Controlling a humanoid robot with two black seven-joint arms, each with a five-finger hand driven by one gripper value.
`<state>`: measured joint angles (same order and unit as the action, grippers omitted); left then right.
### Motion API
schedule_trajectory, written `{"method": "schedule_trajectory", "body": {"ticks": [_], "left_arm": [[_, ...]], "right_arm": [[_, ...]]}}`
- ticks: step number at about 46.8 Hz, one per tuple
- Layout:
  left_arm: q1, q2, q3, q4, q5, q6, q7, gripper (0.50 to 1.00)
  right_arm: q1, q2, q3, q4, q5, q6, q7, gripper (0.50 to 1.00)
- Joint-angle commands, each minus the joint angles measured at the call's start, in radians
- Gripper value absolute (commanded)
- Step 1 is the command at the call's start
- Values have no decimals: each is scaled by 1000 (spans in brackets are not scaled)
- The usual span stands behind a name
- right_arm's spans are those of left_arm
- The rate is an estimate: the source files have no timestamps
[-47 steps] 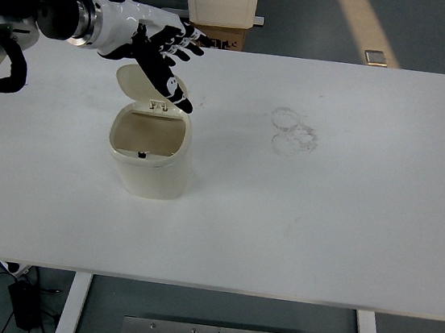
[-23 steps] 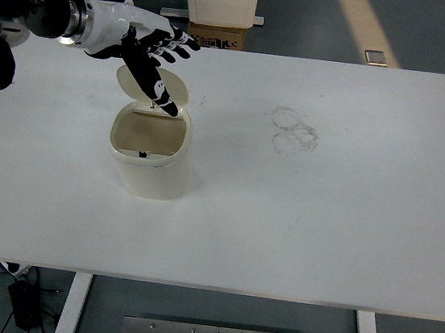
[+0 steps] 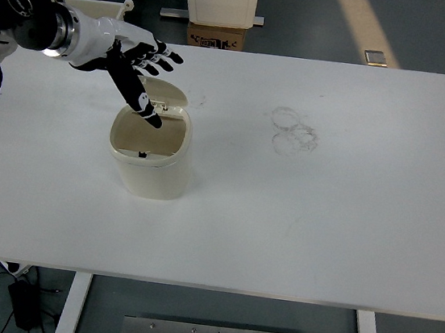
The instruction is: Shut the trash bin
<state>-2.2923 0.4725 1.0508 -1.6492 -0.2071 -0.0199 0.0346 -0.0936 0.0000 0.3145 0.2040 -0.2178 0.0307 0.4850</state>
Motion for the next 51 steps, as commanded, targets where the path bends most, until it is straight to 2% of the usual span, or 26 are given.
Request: {"method": "schedule_trajectory", "body": {"ticks": [1,14,51], "left_arm": [[2,0,5,-18,0,0,-1,1000],[10,2,5,-43,-1,0,-1,1000],[116,0,5,-53,-1,0,-2,1000]], "right_arm": [[0,0,0,0,0,0,0,991],[0,0,0,0,0,0,1,991],[2,0,0,0,-2,0,0,991]]}}
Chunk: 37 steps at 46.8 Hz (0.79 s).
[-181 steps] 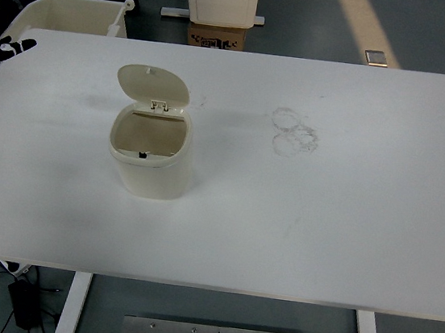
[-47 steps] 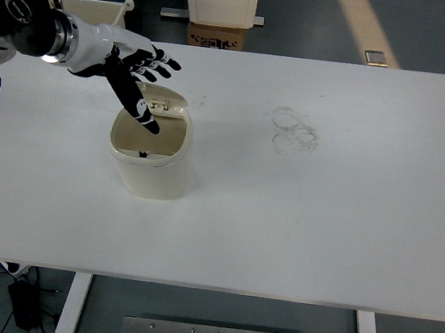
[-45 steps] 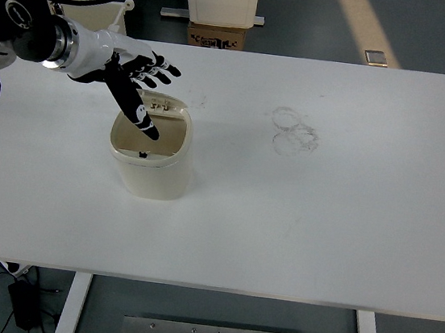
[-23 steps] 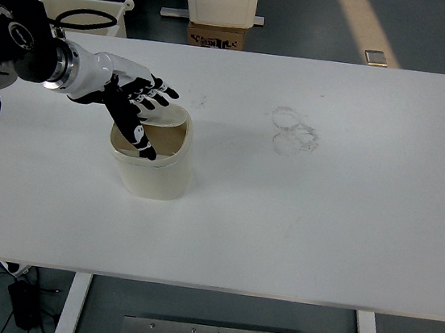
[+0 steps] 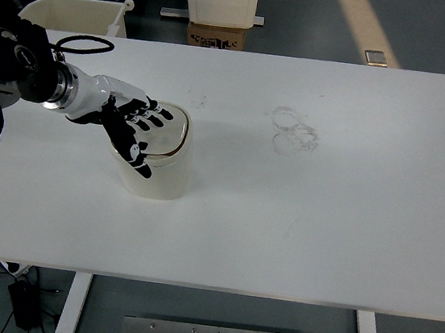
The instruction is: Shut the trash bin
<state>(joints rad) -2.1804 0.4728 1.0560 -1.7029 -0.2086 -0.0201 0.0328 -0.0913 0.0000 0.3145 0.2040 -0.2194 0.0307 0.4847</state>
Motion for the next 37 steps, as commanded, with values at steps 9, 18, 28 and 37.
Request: {"method": "schedule_trajectory", "body": {"ticks": [9,18,28,37], "left_arm": [[24,0,-1,0,0,3,-1,1000],[27,0,-1,0,0,8,-1,1000],[27,0,-1,0,0,11,-1,1000],[14,9,-2,0,0,8,-1,1000]], "right_arm": [[-1,0,0,0,0,0,0,991],[1,0,0,0,0,0,2,991],[-1,0,0,0,0,0,0,991],[-1,0,0,0,2,0,0,991]]}}
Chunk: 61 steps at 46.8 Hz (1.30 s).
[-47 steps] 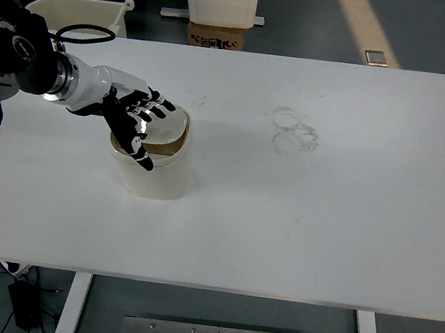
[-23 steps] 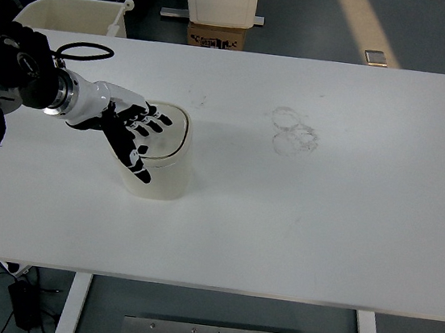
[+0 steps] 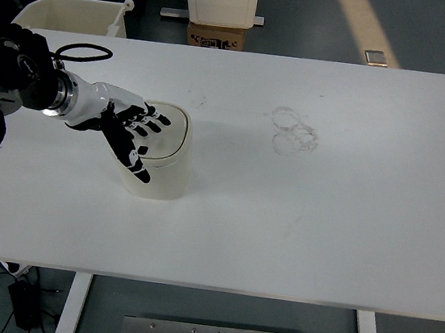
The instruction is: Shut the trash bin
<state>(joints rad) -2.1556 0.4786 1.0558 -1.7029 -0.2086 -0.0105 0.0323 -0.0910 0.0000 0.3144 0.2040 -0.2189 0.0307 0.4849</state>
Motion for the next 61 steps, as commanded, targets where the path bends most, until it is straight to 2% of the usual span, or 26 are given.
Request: {"method": "schedule_trajectory", "body": {"ticks": [1,24,44,61], "left_arm": [[-12,3,-2,0,-1,-3,0,1000],[-44,15,-5,0,-2,-8,0,1000],[-1,3,-3,0,0,4,0,1000],[2,2,-3,0,-1,4,0,1000]], "right_arm": [[-1,0,0,0,1,0,0,991],[0,0,0,0,1,0,0,991],[0,0,0,0,1,0,0,991],[-1,0,0,0,1,0,0,991]]}}
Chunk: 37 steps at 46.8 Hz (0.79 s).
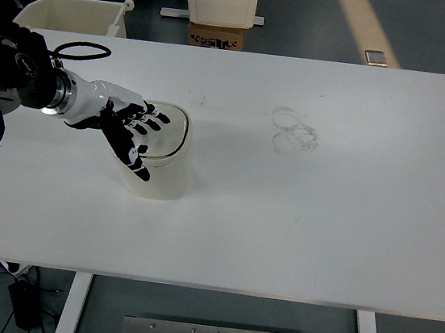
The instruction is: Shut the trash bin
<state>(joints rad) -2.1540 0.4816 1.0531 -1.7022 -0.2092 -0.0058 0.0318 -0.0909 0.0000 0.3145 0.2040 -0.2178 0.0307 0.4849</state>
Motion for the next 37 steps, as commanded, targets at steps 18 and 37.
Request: {"method": "schedule_trajectory", "body": {"ticks": [18,37], "left_arm": [[8,-1,1,1,1,3,0,1000],[-3,-12,-8,4,-1,1,0,1000]], "right_arm": [[-1,0,0,0,-2,0,0,991],[-1,0,0,0,-3,0,0,991]]}}
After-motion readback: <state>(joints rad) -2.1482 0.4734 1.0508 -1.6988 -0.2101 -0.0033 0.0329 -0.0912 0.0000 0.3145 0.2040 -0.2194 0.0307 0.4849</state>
